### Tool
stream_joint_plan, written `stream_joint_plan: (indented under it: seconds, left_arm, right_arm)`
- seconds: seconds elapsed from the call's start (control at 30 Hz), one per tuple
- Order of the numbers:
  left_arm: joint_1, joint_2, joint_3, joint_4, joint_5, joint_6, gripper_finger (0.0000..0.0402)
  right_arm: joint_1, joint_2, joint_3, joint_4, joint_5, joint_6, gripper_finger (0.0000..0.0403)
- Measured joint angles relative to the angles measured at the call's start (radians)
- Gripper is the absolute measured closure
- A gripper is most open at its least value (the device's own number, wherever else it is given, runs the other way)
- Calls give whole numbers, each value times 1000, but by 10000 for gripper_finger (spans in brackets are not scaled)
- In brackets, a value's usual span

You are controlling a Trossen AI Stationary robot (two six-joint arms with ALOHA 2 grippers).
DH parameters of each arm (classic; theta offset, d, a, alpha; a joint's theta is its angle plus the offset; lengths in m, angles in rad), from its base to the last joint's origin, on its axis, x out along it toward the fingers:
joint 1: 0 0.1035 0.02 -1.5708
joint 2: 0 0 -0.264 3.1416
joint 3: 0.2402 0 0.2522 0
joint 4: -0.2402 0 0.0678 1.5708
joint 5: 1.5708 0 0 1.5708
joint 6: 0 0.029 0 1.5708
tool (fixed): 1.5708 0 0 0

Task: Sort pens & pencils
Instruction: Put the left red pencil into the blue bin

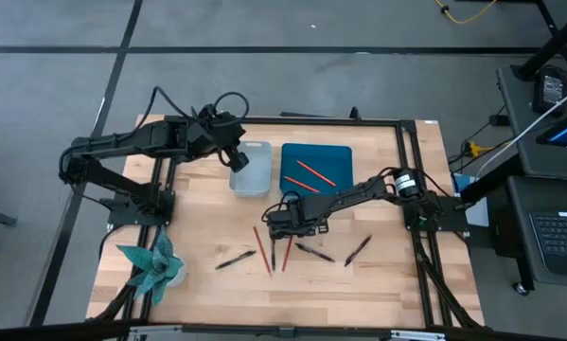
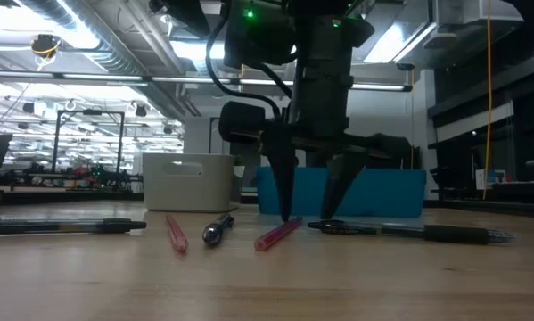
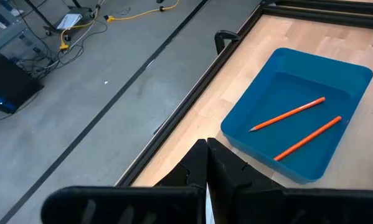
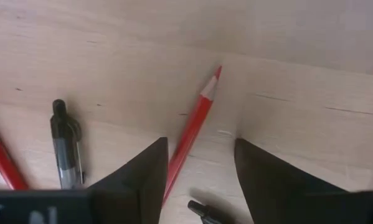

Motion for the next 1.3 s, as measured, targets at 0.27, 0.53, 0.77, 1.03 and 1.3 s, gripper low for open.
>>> stream_joint_plan:
  seconds: [0.27,0.53,0.77,1.03,1.3]
  left_arm:
    - [0,0,0,0,0,0,401]
    - [0,0,0,1,0,0,401]
    - [0,0,0,1,0,0,401]
    - [0,0,0,1,0,0,401]
    - [0,0,0,1,1,-1,401]
  right_arm:
    - [-2,1,-2,21,3,1,218]
    - [-2,2,-2,39,6,5,220]
    - [-2,3,-2,44,8,5,250]
    - [-3,4,-3,55,9,5,270]
    - [-3,4,-3,55,9,5,292]
